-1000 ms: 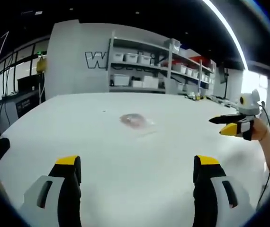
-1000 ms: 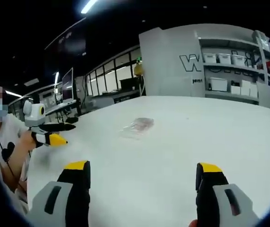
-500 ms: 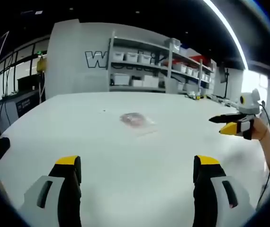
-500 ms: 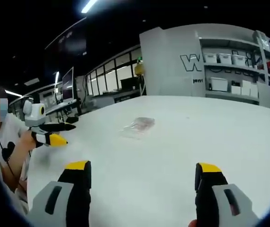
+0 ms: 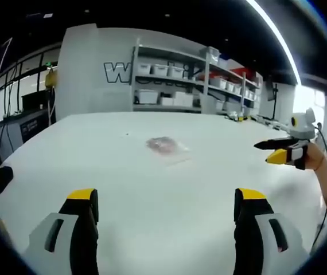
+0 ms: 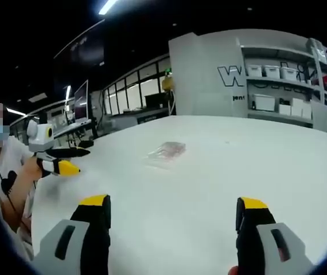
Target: Open the resealable bag by pulling the two sides of the seal apart until the entire bag opening is separated and visibly accessible.
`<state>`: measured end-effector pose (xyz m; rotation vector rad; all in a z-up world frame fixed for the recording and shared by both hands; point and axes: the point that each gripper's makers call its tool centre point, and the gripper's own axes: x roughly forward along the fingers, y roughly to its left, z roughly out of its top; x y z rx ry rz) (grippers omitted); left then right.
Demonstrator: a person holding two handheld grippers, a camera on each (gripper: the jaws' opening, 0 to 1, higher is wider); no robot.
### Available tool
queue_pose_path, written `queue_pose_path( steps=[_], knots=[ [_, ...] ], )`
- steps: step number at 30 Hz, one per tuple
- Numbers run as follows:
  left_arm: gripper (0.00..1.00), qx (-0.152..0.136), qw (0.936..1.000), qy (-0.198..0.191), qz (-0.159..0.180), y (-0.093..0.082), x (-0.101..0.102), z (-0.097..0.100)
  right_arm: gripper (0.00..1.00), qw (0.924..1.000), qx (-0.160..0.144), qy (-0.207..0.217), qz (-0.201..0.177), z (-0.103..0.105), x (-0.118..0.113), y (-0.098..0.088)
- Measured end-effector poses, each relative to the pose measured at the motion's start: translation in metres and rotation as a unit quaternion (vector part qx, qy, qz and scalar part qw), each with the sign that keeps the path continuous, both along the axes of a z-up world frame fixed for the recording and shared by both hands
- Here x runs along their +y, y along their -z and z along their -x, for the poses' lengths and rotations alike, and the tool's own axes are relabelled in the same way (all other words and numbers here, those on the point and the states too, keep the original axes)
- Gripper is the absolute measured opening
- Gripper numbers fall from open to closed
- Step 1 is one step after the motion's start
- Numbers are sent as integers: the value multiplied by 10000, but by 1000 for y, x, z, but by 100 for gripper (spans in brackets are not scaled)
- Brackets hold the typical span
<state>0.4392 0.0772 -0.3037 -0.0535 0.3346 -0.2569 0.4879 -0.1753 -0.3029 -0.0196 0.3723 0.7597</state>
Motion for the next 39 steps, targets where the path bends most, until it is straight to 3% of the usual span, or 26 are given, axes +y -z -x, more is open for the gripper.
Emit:
queue_pose_path(
  steps=[39],
  knots=[
    [98,51,10000,25,18,4,-3,0,86,10000,33,-68,47,1,3,4]
  ],
)
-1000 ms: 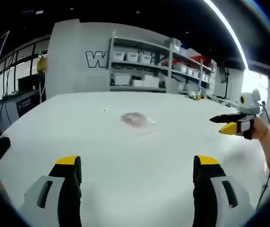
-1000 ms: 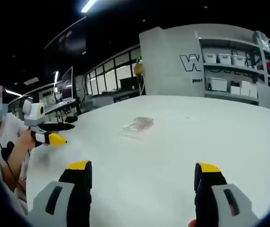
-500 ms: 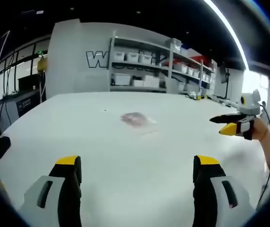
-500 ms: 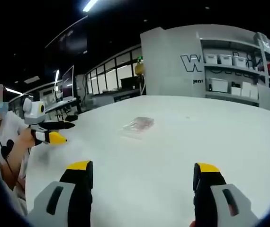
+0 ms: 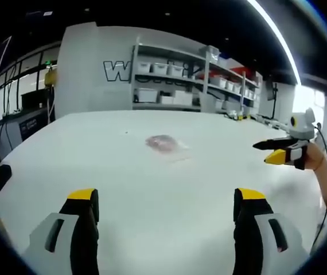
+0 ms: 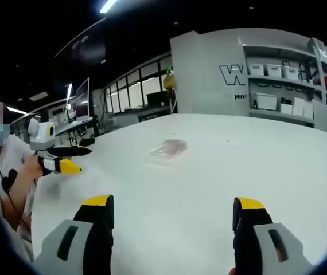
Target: Open the resealable bag by pulling the two sides of the seal apart until the entire bag opening is separated and visibly accessible.
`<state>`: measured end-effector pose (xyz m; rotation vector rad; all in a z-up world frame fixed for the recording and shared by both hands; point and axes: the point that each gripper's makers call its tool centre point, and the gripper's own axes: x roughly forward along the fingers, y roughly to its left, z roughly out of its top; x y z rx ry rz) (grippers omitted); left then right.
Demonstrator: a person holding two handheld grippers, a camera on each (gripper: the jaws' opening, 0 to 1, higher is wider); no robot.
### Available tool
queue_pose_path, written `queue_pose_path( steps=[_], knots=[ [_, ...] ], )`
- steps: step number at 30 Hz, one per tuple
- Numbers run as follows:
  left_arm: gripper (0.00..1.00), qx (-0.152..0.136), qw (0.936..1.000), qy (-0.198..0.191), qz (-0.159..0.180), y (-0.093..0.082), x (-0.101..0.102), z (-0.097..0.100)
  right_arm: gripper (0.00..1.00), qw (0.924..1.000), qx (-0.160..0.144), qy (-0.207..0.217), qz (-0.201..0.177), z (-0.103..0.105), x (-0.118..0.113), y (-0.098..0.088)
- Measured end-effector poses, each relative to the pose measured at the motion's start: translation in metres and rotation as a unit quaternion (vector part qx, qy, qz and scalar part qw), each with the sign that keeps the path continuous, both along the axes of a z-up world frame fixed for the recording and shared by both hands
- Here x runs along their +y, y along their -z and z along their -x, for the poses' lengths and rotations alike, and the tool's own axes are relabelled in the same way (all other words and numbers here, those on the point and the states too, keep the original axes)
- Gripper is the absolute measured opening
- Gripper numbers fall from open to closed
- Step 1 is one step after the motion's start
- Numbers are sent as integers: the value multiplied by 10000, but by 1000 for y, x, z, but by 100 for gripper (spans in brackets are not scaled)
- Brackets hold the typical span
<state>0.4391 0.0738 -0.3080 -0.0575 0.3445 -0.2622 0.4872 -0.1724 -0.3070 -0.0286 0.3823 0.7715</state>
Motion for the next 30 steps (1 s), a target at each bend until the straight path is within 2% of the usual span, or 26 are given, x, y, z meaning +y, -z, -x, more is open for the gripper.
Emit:
queue_pose_path(
  steps=[30],
  knots=[
    [97,-9,10000,43,56,0,-3,-2,81,10000,16,-53,54,-2,5,3]
  ],
)
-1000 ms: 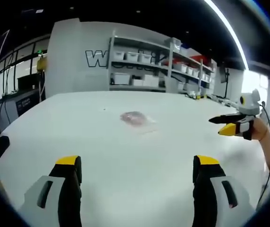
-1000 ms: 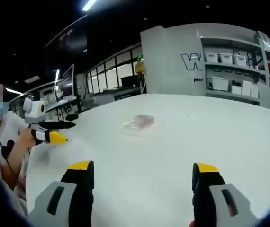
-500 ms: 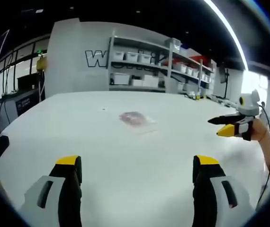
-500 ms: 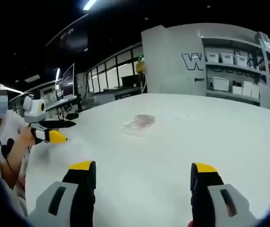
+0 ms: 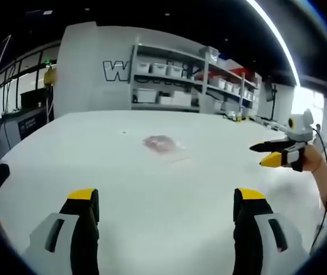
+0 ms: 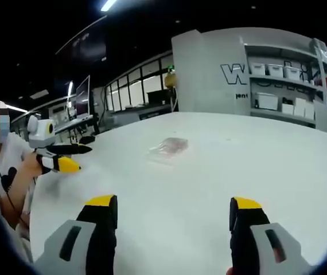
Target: Open the resealable bag by pulling the two sides of the seal apart until the entire bag opening is separated and visibly accessible.
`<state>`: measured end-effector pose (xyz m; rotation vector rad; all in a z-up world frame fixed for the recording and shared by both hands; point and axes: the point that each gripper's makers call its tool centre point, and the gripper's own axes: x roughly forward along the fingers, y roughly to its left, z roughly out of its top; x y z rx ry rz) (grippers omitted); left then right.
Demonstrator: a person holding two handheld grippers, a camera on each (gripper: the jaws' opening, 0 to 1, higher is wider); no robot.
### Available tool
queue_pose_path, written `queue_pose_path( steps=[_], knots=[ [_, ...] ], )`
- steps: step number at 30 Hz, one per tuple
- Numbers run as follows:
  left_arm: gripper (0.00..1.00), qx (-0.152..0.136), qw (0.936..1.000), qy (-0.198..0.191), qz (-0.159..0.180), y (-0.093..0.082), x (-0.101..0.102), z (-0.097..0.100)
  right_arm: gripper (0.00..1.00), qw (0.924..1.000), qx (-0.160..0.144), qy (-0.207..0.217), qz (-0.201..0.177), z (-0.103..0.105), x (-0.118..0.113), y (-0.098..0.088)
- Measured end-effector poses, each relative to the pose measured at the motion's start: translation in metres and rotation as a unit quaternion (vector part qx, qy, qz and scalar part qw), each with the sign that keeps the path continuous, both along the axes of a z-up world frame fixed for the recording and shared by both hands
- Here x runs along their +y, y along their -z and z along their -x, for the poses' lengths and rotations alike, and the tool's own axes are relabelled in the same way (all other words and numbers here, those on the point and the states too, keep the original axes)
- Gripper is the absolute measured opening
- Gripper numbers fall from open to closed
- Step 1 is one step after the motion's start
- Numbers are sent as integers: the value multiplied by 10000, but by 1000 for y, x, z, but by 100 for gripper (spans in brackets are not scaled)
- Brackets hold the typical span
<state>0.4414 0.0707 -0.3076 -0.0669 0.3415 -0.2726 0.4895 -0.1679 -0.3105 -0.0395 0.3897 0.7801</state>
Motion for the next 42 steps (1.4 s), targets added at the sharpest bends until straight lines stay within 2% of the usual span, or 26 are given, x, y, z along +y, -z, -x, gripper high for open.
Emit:
queue_pose_path(
  steps=[10,29,42],
  knots=[
    [97,31,9999,110,-11,2,-9,-4,80,10000,-30,-37,86,-1,1,0],
    [97,68,9998,179,-43,4,-12,-6,78,9997,2,-194,113,1,15,3],
    [96,68,9998,192,-52,4,-12,-5,71,9993,-21,-357,72,4,24,3]
  ],
)
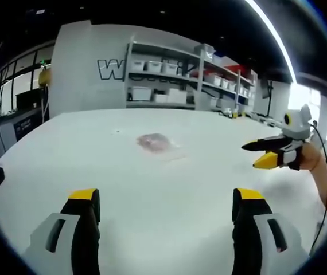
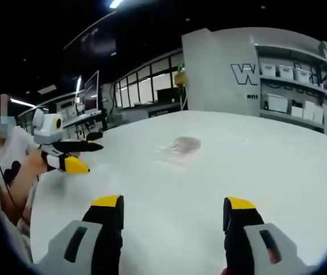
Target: Open the resealable bag by pulling the two sides of the seal apart until the entire bag opening is separated and visibly accessible.
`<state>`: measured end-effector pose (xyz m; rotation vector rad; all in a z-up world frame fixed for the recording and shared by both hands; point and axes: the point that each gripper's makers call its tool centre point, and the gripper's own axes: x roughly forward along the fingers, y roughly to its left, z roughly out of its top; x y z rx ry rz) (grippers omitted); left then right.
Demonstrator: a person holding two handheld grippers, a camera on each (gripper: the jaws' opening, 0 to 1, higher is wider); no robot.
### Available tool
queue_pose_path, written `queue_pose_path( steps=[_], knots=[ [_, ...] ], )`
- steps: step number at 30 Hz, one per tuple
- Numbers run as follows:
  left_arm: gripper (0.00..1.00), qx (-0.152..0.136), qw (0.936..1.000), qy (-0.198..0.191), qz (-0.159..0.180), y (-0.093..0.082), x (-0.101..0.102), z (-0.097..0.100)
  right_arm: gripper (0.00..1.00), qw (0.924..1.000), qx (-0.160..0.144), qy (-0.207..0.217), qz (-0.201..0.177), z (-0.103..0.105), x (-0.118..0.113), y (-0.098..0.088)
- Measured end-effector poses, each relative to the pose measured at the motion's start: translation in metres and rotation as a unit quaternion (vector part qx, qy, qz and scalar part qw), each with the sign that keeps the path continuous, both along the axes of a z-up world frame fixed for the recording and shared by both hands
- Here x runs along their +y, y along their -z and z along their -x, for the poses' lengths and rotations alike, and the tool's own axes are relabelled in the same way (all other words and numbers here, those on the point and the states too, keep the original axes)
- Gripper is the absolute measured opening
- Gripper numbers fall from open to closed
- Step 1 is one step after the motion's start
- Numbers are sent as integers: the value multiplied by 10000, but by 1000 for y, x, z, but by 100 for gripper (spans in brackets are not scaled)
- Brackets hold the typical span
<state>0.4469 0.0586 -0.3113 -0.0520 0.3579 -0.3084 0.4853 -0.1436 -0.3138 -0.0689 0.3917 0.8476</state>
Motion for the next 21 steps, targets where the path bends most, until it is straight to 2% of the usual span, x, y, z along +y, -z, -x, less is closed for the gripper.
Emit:
queue_pose_path(
  steps=[17,21],
  knots=[
    [95,53,10000,23,-27,2,-1,2,67,10000,45,-69,-25,2,4,7],
    [95,36,10000,11,-24,1,0,2,66,9999,-58,-132,62,4,5,8]
  ],
)
